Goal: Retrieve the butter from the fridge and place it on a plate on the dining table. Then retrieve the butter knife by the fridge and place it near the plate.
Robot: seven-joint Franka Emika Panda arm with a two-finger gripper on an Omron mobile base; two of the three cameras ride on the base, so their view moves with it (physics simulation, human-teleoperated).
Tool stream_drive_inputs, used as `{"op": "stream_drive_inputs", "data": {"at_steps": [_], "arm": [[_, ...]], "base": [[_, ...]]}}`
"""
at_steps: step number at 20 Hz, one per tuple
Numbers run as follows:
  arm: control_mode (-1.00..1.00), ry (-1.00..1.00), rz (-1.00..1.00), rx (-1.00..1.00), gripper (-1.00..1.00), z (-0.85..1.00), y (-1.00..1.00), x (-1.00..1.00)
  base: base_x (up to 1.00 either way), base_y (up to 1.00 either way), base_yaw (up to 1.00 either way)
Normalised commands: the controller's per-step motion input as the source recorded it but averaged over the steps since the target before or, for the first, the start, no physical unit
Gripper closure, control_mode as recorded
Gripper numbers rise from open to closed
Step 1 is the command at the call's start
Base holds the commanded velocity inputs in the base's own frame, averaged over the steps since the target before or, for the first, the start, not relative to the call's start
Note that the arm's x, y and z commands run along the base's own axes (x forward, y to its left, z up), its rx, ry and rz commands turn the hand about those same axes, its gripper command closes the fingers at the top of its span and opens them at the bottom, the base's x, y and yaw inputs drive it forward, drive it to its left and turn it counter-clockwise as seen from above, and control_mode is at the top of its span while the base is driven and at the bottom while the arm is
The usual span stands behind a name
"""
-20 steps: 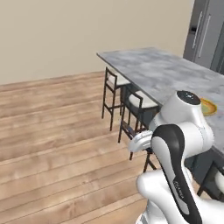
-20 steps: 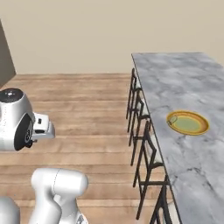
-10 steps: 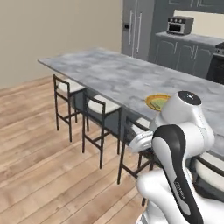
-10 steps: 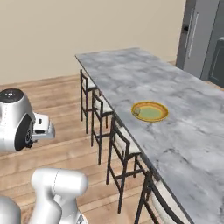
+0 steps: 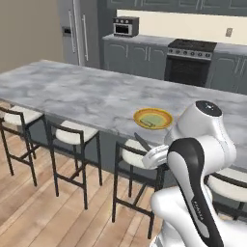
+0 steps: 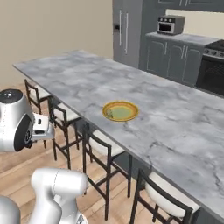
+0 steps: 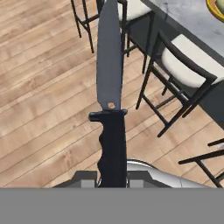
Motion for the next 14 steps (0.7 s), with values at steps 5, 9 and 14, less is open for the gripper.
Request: {"op": "stream_drive_inputs", "data": {"at_steps": [5, 9, 14], "arm": [[1.0, 0.0, 0.0, 0.0, 1.0, 0.0, 0.0, 0.0], [1.0, 0.0, 0.0, 0.0, 1.0, 0.0, 0.0, 0.0], [1.0, 0.0, 0.0, 0.0, 1.0, 0.0, 0.0, 0.0]], "base": [[0.42, 0.66, -0.56], [0.58, 0.53, -0.53], [0.54, 0.33, -0.5]]}}
